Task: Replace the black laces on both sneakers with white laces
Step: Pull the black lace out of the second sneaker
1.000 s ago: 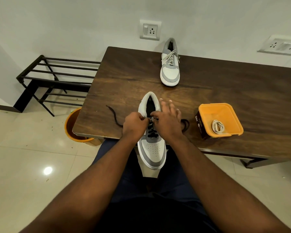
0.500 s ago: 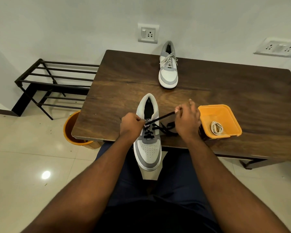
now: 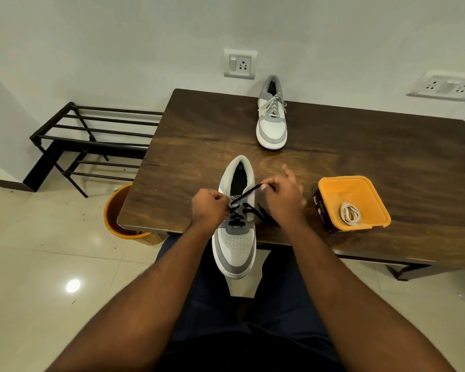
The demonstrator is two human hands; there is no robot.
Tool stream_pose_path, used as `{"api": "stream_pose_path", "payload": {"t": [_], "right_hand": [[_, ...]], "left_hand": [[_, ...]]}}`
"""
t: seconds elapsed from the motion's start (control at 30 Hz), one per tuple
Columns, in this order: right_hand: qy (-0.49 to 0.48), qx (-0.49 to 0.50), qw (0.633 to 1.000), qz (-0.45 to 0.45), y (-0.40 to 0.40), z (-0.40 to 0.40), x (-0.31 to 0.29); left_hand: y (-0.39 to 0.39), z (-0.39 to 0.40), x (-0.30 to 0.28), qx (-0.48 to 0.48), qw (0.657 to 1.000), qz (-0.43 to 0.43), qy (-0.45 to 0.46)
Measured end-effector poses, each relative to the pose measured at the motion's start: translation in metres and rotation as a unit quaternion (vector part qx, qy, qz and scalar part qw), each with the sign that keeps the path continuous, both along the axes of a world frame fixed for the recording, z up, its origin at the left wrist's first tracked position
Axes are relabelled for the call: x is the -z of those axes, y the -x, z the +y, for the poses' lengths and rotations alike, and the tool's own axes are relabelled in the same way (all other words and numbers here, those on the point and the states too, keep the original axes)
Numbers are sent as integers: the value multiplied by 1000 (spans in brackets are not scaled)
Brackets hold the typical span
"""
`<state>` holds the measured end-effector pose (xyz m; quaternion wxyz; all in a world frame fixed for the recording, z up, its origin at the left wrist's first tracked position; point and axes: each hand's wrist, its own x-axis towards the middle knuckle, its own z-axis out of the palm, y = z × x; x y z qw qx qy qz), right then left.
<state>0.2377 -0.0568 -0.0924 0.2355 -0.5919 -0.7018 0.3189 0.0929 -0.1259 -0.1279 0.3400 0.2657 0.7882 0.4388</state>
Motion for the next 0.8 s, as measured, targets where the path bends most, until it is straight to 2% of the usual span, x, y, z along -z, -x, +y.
{"api": "stream_pose_path", "payload": {"t": [0.07, 0.13, 0.17, 0.23, 0.3, 0.37, 0.47, 0.57, 0.67, 0.73, 0.77, 0.8], "right_hand": [[7, 80, 992, 100, -10, 8, -3], [-12, 104, 988, 116, -15, 10, -6], [-16, 85, 993, 83, -14, 9, -7], [-50, -25, 998, -29, -6, 5, -3], [-88, -155, 974, -143, 7, 0, 1], [-90, -236, 940, -230, 19, -3, 9], [-68, -276, 927, -247, 25, 0, 11], [-25, -255, 951, -171, 18, 12, 10], [21, -122, 992, 22, 3, 24, 8], [52, 29, 979, 194, -7, 29, 0], [57, 96, 959, 261, -13, 32, -3], [53, 138, 945, 291, -18, 35, -5]], "left_hand": [[2, 4, 0, -12, 1000, -16, -2], [2, 8, -2, -20, 999, -35, -5], [2, 9, -2, -23, 999, -46, -7], [1, 11, -2, -29, 997, -74, -10], [2, 13, 0, -38, 994, -105, -15], [2, 14, 1, -43, 990, -129, -19], [3, 14, 2, -42, 986, -157, -23], [3, 12, 3, -38, 984, -175, -28], [1, 12, 2, -45, 983, -175, -21], [0, 12, 1, -50, 982, -183, -19], [0, 12, 0, -54, 981, -186, -20], [-1, 12, -1, -57, 980, -188, -20]]}}
